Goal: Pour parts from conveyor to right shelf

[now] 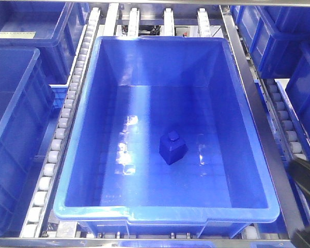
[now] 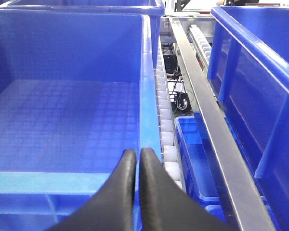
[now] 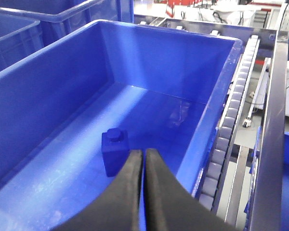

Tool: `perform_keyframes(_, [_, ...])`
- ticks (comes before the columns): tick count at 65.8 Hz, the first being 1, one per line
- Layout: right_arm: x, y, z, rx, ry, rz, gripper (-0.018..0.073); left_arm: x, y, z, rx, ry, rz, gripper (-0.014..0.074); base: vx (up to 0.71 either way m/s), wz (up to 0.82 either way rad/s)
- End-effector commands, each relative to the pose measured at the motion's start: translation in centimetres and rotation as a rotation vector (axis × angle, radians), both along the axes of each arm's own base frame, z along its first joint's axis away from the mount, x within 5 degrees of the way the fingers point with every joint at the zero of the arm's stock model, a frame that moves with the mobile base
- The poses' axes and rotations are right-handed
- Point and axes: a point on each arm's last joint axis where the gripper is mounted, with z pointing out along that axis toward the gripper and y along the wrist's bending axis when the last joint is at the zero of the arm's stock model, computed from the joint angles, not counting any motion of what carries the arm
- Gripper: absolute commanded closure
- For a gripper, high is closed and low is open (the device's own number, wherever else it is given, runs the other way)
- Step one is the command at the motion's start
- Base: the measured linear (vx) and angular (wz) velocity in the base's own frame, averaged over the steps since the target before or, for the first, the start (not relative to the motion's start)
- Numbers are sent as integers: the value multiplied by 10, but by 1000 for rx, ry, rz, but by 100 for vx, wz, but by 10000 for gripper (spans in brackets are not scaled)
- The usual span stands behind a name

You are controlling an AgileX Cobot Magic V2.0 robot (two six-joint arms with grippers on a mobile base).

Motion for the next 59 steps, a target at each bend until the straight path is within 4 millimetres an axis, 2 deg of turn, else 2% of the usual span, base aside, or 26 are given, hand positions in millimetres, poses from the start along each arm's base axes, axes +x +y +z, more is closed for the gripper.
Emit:
perform_keyframes(1, [-3, -7, 9, 40, -103, -59, 568, -1, 0, 14, -14, -104, 2, 603, 0, 0])
perform_keyframes(21, [-23, -34, -26, 49, -159, -339, 568, -1, 0, 14, -14, -104, 2, 603, 0, 0])
perform_keyframes(35, [-37, -38, -69, 30, -203, -398, 568, -1, 0, 14, -14, -104, 2, 603, 0, 0])
perform_keyframes(39, [-36, -39, -80, 19, -164, -402, 568, -1, 0, 14, -14, -102, 2, 603, 0, 0])
perform_keyframes(44, [-36, -39, -84, -19, -120, -401, 568, -1, 0, 14, -14, -104, 2, 603, 0, 0])
perform_keyframes(59, [-36, -39, -83, -49, -135, -401, 568, -1, 0, 14, -14, -104, 2, 603, 0, 0])
